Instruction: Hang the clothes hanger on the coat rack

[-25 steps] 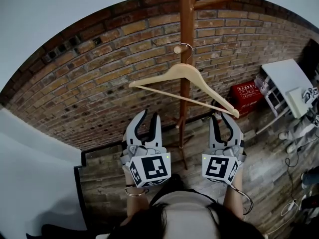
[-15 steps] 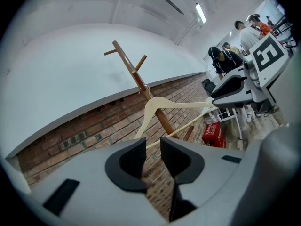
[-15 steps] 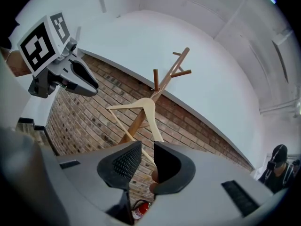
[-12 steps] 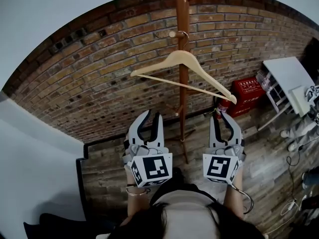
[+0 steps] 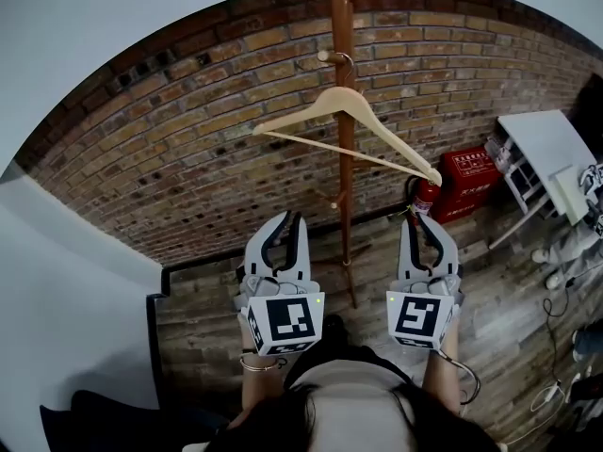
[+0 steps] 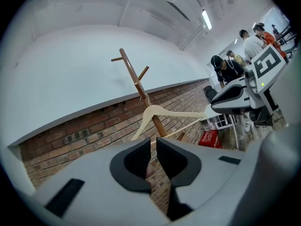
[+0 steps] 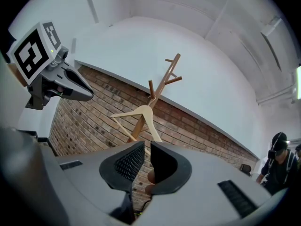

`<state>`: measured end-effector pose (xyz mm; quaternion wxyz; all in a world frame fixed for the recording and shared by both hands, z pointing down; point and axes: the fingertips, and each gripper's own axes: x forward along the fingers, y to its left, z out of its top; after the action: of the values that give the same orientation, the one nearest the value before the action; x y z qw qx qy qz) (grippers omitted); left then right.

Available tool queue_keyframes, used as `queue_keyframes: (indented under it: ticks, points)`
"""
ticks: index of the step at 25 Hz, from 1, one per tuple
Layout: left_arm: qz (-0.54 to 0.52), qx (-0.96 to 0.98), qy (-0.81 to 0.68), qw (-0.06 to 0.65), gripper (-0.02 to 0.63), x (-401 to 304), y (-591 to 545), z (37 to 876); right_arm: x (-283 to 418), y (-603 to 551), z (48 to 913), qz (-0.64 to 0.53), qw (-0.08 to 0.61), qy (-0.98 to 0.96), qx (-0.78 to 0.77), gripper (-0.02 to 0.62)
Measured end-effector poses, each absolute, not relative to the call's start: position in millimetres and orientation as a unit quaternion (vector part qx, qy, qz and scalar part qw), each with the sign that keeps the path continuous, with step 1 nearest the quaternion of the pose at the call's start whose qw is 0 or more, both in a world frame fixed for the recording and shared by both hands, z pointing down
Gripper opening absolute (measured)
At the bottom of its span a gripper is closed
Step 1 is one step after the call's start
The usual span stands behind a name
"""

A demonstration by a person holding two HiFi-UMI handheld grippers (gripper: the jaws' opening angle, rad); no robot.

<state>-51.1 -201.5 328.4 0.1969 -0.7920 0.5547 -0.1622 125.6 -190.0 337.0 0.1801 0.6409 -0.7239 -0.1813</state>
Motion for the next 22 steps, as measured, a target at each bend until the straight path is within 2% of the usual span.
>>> queue_keyframes:
  ticks: [5, 9, 22]
  points:
    - [-0.146, -0.797, 0.558, 0.181, 0.039, -48, -186, 326, 127, -177, 334, -0.172, 0.152, -0.736, 0.637, 0.057]
    - [-0.132, -0.803, 0.553, 0.180, 0.029, -42, -171, 314, 128, -164, 340, -0.156, 0.156, -0.744, 0.631, 0.052]
    - [-0.083, -0.825, 0.548, 0.115, 0.017, -31, -134, 323, 124, -135, 343, -0.076, 0.079, -0.788, 0.606, 0.043]
